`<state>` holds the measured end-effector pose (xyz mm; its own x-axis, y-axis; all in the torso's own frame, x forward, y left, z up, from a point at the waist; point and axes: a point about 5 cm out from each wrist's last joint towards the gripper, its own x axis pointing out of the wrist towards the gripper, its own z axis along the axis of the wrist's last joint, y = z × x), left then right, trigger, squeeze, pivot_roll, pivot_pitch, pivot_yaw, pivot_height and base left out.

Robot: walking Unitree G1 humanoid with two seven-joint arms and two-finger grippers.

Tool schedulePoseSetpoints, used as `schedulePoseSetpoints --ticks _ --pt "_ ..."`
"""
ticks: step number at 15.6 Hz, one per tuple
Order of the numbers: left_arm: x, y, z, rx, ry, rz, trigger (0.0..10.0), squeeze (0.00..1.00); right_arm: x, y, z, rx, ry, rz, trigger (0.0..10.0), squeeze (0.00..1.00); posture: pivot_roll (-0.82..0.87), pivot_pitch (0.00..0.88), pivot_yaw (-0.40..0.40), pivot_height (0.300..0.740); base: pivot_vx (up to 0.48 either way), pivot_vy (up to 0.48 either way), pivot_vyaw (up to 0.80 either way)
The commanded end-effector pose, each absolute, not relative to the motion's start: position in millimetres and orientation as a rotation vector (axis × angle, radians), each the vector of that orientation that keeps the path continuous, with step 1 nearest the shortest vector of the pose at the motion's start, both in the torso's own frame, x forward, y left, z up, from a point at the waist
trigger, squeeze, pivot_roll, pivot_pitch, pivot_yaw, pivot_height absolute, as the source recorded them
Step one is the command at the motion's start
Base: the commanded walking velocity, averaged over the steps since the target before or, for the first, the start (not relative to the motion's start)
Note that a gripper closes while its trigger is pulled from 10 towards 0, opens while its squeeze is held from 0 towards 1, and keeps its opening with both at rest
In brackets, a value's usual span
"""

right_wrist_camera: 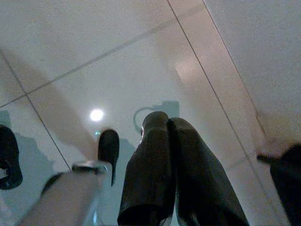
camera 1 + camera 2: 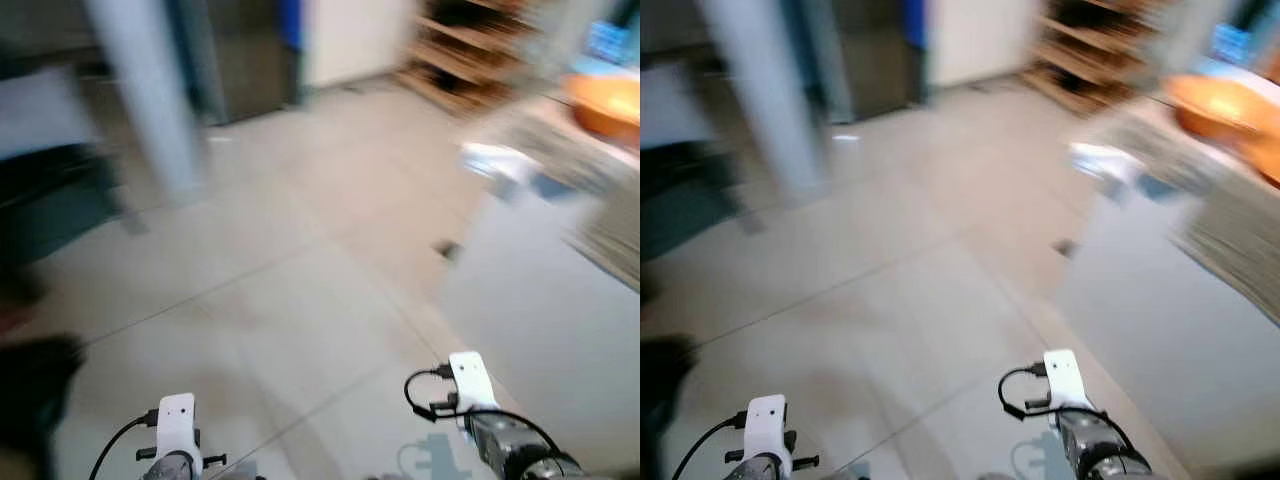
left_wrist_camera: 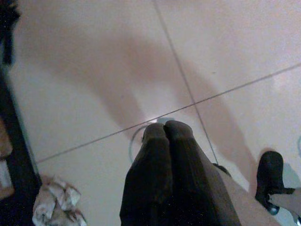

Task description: Setting the table

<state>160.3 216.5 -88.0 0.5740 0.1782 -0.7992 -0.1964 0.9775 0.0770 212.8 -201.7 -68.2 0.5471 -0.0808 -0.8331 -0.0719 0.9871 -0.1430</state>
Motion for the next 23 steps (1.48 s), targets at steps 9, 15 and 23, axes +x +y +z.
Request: schedulePoseSetpoints --ticks 9,15,23 --pt "165 215 -86 -0.033 0.918 0.179 10.0 0.0 216 -192 -68 -0.217 0.974 0.088 10.0 0.0 0.01 0.031 -0.007 0.74 0.0 0.0 -0.8" --pt "165 212 -87 0.003 0.929 0.168 10.0 0.0 219 -184 -67 -0.199 0.962 0.119 10.0 0.0 0.0 0.042 -0.007 0.74 0.0 0.0 -0.8" --pt "175 216 -81 0.039 0.895 0.18 10.0 0.0 237 -170 -56 -0.213 0.875 0.189 10.0 0.0 0.0 0.025 -0.003 0.74 0.0 0.0 -0.65"
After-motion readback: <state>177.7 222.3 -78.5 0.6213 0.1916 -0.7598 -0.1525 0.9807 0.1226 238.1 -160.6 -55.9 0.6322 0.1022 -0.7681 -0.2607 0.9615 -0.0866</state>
